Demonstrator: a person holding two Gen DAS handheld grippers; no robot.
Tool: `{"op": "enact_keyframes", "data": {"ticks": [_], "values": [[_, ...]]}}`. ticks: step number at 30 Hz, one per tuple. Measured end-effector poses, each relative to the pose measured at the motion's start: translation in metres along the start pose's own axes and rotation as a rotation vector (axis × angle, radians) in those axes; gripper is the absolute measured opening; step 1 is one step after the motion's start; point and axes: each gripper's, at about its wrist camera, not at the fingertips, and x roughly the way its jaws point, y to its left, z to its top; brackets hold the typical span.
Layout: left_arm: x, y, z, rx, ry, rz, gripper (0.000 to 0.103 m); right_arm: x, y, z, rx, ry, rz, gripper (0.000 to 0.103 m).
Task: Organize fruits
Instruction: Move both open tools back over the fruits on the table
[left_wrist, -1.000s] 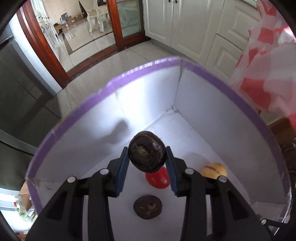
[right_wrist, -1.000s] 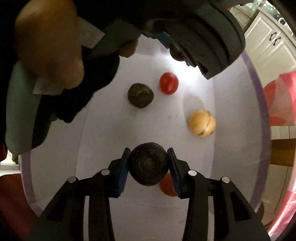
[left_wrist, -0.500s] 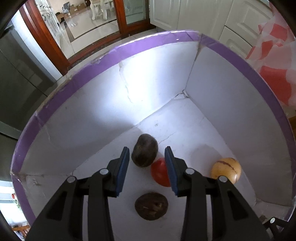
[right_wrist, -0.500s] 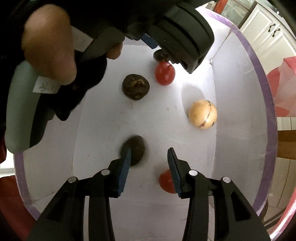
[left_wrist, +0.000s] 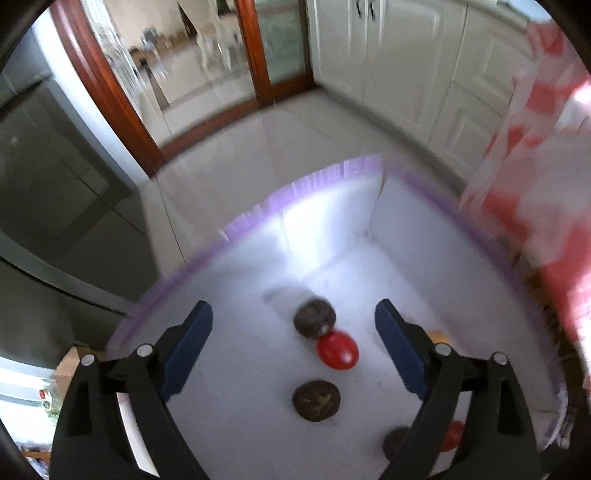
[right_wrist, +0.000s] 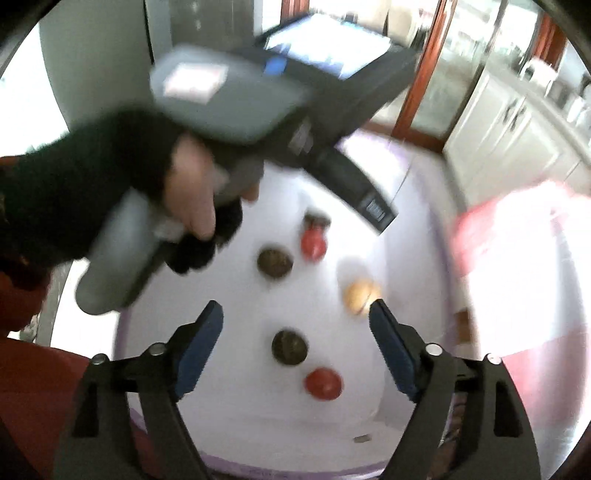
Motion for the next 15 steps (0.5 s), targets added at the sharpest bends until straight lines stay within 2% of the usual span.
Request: {"op": "enact_keyframes", "data": {"ticks": [2, 3, 5, 7, 8, 10, 11, 12, 15], "values": [[-0.039, -0.001, 0.009, -0.013, -0.118, 0.025, 0.090, -0.028, -0.009, 0.003, 0.033, -0.085, -0.021, 0.083], [-0.055, -0.004, 0.011, -0.018, -0.166, 0.036, 0.094, -0.045, -0.016, 0.005, 0.064, -0.136, -0.027, 0.084], [-0.098, -0.012, 0.020, -0.034, -0.315, 0.059, 0.099, -0.079, -0.029, 0.008, 0.125, -0.235, -0.033, 0.086], [-0.145, -0.031, 0.028, -0.047, -0.471, 0.038, 0.102, -0.119, -0.044, 0.000, 0.175, -0.354, -0.071, 0.087], [-0.160, -0.040, 0.030, -0.046, -0.516, 0.019, 0.101, -0.137, -0.050, -0.005, 0.191, -0.398, -0.102, 0.087], [-0.198, -0.072, 0.037, -0.013, -0.627, -0.065, 0.101, -0.166, -0.061, -0.018, 0.221, -0.470, -0.197, 0.087], [-0.209, -0.088, 0.042, 0.007, -0.649, -0.096, 0.101, -0.182, -0.070, -0.029, 0.237, -0.502, -0.261, 0.087], [-0.219, -0.105, 0.044, 0.034, -0.665, -0.138, 0.101, -0.200, -0.083, -0.044, 0.259, -0.526, -0.349, 0.087], [-0.240, -0.175, 0.053, 0.154, -0.652, -0.305, 0.101, -0.235, -0.117, -0.083, 0.343, -0.541, -0.509, 0.087]]}}
